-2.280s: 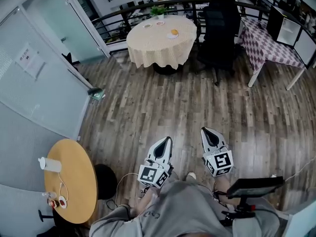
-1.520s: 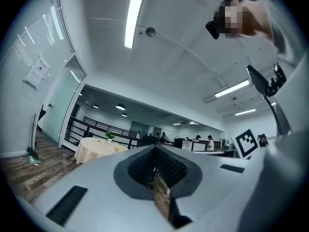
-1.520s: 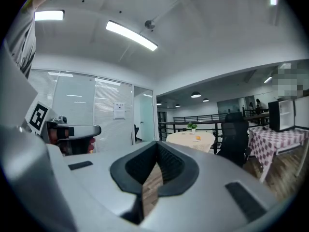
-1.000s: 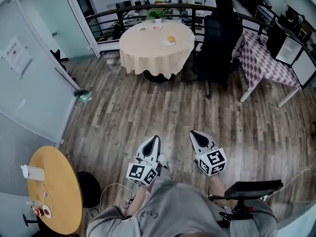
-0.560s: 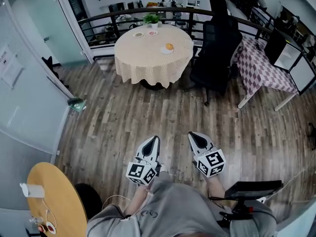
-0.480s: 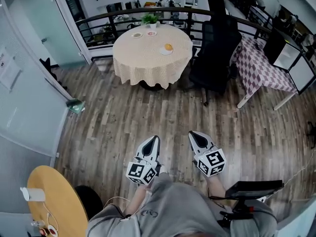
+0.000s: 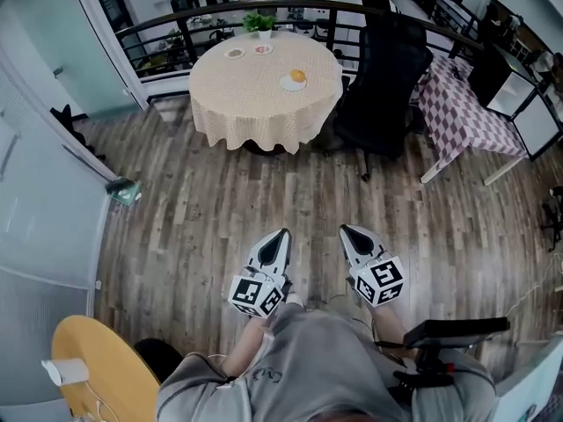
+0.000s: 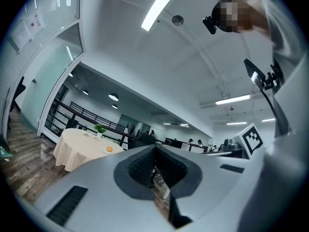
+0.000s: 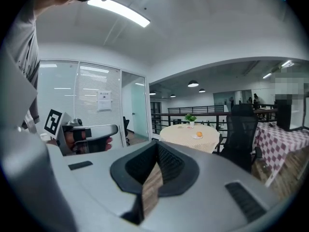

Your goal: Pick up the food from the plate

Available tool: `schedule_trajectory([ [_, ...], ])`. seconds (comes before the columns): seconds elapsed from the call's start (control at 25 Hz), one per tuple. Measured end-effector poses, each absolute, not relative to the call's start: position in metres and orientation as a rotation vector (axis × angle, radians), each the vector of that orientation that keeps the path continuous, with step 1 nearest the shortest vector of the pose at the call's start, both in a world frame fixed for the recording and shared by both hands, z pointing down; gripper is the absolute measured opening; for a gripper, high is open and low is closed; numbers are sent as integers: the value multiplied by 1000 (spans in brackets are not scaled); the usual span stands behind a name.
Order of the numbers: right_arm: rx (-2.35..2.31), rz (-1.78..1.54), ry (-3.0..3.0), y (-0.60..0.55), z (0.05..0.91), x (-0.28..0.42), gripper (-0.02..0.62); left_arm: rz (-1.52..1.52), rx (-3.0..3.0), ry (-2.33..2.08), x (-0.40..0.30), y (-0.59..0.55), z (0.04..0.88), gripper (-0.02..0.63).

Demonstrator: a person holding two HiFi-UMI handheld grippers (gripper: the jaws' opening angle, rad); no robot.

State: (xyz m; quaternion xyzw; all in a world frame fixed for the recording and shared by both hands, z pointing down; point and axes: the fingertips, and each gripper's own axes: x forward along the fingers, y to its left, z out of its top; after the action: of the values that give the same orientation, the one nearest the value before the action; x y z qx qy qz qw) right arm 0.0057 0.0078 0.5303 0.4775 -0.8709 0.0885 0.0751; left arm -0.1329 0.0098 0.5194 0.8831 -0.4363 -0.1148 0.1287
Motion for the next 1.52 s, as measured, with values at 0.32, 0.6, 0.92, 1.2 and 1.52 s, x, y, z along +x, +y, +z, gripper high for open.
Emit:
schedule_trajectory([
  [0.32,1430,312,-2578,-20,551,-12,9,-311,2595,-1204,-143,-28,524,-3],
  [0.6,1415,340,-2602,-76,562,-27,9,-273,2557,-1274,-168,-62,536,-3],
  [0.92,1296,320,-2699,-186,571,-56,8,-305,2482,-1415,-187,-141,548,-3],
  [1.2,1236,286,-2765,-314,557,-45,9,-279,2475,-1493,-173,-259,534,-3],
  [1.52,1210,290,-2786,-467,543,-19,9,-266,2471,-1553,-156,-421,511,-3],
])
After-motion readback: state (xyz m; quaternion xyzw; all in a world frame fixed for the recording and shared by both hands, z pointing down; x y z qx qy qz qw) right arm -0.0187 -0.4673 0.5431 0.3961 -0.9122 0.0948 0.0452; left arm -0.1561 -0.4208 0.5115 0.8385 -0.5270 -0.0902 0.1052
